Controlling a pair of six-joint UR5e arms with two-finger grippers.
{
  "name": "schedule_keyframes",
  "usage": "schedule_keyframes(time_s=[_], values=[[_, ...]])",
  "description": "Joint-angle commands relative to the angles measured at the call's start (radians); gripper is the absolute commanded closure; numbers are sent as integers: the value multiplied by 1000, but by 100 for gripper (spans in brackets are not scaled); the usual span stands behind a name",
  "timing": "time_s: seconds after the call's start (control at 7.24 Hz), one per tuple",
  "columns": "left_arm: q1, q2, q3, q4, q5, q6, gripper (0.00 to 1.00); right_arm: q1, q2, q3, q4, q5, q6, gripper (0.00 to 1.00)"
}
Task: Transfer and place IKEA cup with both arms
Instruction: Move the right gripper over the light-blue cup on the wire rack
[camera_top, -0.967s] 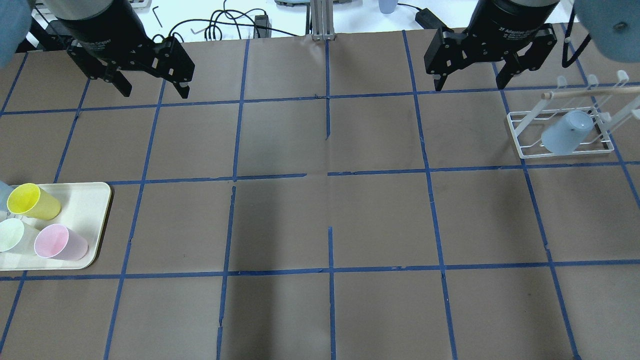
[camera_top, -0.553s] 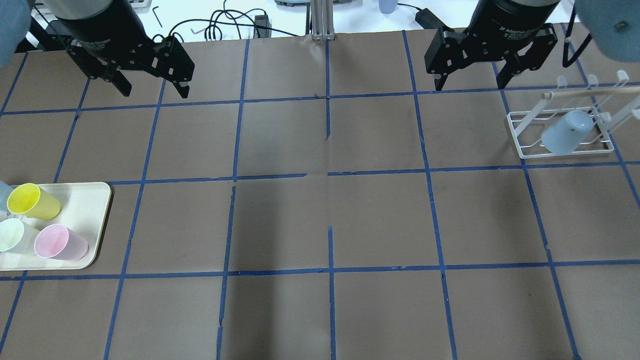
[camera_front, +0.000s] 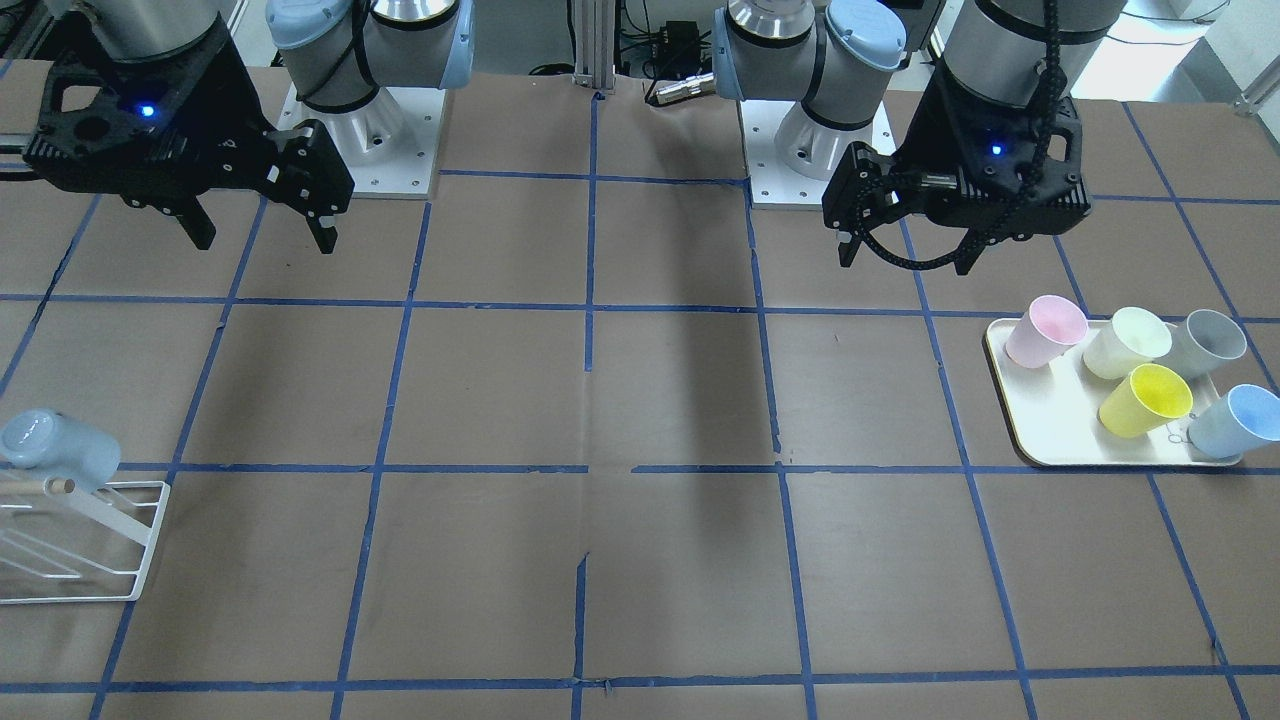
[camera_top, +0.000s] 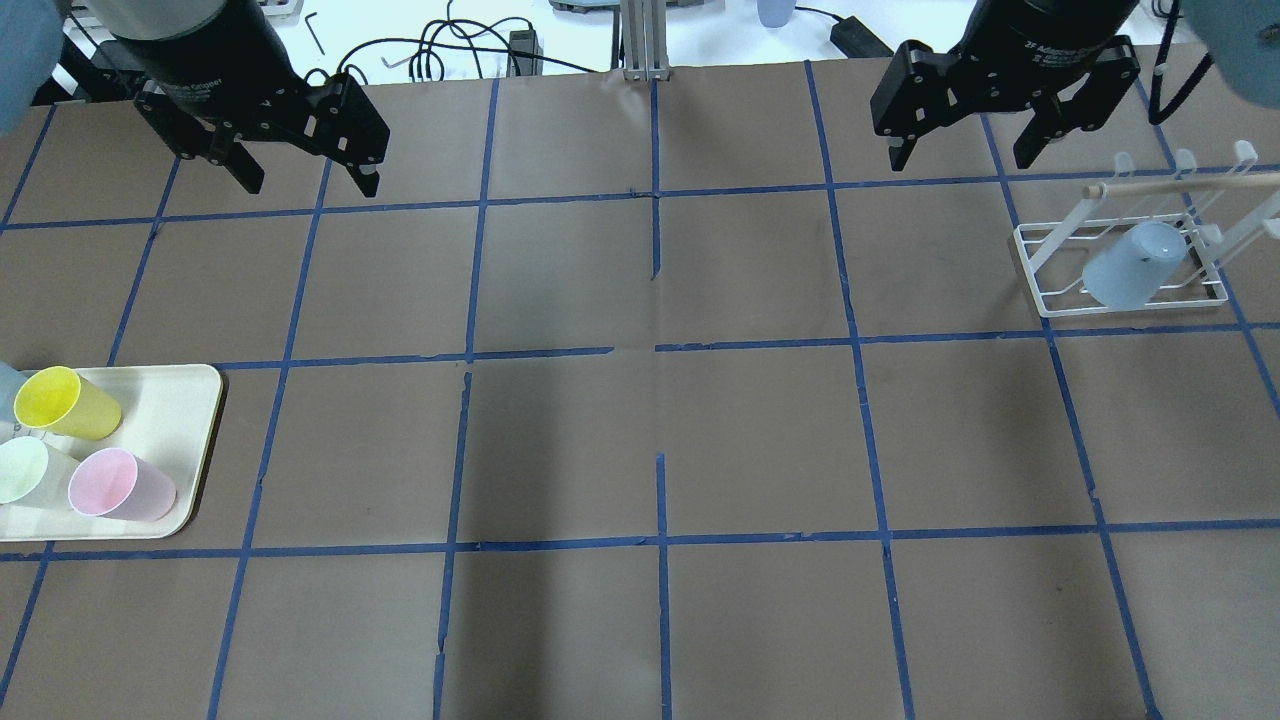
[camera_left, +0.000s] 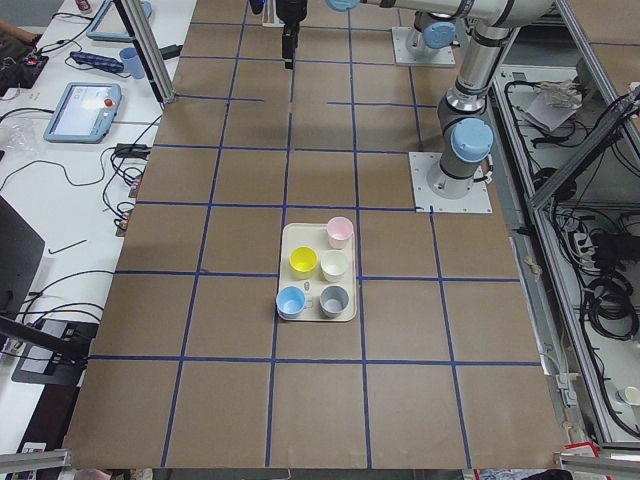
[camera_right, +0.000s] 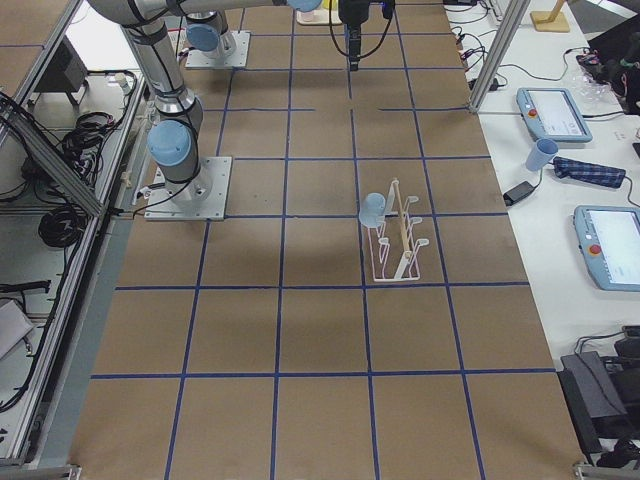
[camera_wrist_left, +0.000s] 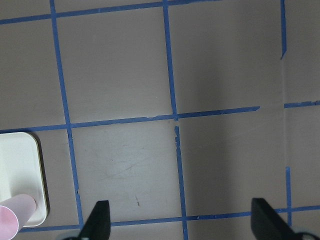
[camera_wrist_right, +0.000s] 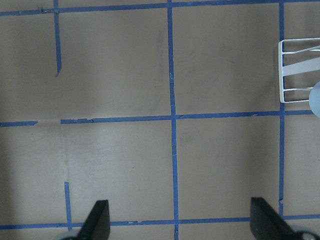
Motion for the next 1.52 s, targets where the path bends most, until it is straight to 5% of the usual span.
schedule_keyframes(time_s=[0.0,0.97,1.38], values=[[0,3,1,-1,-2,0,0,-85,-1,-8,0,4,-108,0],[0,5,1,-2,-2,0,0,-436,18,26,-18,50,-634,0],[0,5,1,-2,-2,0,0,-461,103,165,-220,38,-653,0]])
